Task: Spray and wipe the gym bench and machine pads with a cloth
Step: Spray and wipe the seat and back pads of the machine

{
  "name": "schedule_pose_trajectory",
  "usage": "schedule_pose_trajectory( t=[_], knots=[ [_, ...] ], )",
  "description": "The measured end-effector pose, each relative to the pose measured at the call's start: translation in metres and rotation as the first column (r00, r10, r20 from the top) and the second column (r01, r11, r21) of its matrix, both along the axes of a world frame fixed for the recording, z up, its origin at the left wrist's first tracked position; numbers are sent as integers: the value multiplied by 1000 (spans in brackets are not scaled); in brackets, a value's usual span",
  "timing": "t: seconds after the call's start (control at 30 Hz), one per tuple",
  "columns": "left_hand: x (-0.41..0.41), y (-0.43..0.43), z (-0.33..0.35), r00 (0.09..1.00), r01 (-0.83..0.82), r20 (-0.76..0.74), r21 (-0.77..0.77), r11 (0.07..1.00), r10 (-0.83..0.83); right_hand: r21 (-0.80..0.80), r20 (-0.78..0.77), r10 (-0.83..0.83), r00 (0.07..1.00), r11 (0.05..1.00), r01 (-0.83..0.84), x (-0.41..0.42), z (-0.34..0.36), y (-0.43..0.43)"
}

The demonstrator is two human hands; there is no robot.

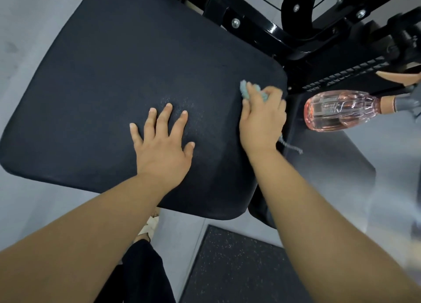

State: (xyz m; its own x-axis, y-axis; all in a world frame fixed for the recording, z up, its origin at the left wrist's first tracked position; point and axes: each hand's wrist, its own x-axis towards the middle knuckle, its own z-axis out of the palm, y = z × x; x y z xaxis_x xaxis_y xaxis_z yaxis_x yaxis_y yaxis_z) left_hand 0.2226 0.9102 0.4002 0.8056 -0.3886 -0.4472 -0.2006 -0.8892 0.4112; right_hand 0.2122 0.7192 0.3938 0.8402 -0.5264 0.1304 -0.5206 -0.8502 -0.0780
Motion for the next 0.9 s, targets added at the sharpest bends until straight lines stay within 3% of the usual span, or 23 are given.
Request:
schedule_pose_trajectory(
  t=[0.1,0.2,0.37,0.53,0.67,0.8,0.83,0.9],
  knots=[
    [0,2,-1,1000,13,6,13,1000,-14,-36,-44,193,980,980,-194,-40,3,21],
    [1,1,-1,1000,26,16,33,999,-27,-78,-81,339,937,935,-345,-26,5,-5],
    [-1,2,-1,998,53,40,68,996,-56,-87,-101,74,992,993,-83,61,5,-48],
    [-1,3,-2,996,58,69,74,996,-64,-39,-131,1,991,999,-6,86,7,-43],
    [0,3,1,996,62,55,85,994,-67,-36,-79,335,939,940,-339,18,2,3],
    [5,7,7,996,87,31,69,994,-89,40,-110,683,722,729,-683,-27,7,1],
    [6,9,8,995,97,12,51,994,-98,37,-93,712,696,701,-712,-18,8,-8],
    [12,16,11,992,114,-45,-13,993,-115,-7,-67,665,743,745,-667,7,5,-18]
  ],
)
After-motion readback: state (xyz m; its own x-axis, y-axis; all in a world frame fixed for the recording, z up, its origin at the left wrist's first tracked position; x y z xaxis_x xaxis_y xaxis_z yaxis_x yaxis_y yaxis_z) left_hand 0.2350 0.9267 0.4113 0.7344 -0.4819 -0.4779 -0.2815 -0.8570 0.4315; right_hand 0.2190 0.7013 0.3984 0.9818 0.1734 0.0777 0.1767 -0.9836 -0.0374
